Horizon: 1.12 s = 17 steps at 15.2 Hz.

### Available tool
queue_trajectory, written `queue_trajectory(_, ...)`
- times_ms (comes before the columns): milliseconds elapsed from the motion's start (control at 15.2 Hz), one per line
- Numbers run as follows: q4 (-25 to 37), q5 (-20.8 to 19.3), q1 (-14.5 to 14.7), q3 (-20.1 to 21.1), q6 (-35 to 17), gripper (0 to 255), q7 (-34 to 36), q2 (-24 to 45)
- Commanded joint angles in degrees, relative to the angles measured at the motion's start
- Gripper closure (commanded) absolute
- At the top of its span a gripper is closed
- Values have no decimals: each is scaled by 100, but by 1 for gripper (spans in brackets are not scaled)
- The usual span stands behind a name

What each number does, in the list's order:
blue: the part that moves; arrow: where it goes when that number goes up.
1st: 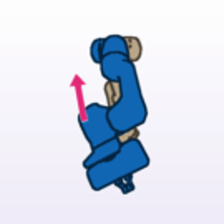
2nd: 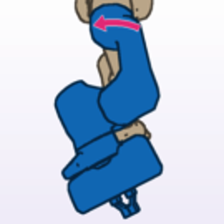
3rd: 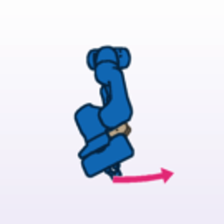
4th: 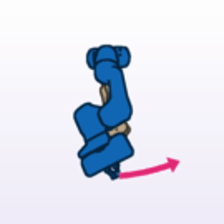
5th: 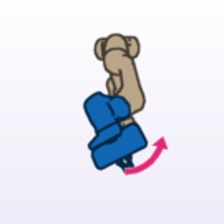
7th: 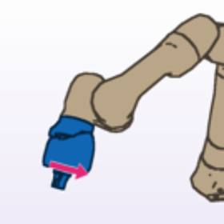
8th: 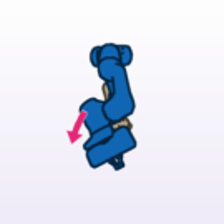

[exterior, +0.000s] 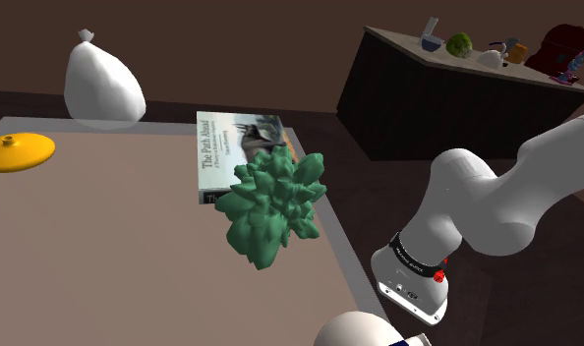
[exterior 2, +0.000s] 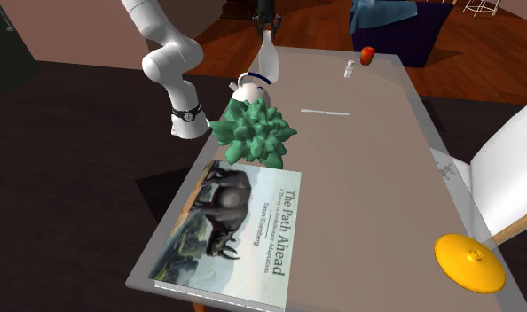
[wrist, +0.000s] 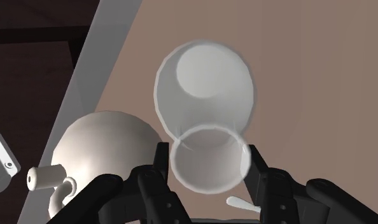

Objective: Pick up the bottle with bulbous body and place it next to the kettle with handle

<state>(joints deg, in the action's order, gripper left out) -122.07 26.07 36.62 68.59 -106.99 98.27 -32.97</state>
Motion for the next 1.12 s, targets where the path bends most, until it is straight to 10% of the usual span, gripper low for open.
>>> queue_trajectory(0, -131, 45, -16, 100, -162, 255, 5, 4)
queue_trajectory(726, -316, 102, -90, 292, -426, 255, 4, 39)
queue_trajectory(792, -316, 103, -90, 292, -426, 0, 4, 39)
queue_trajectory(1056, -317, 103, -89, 292, -426, 0, 4, 38)
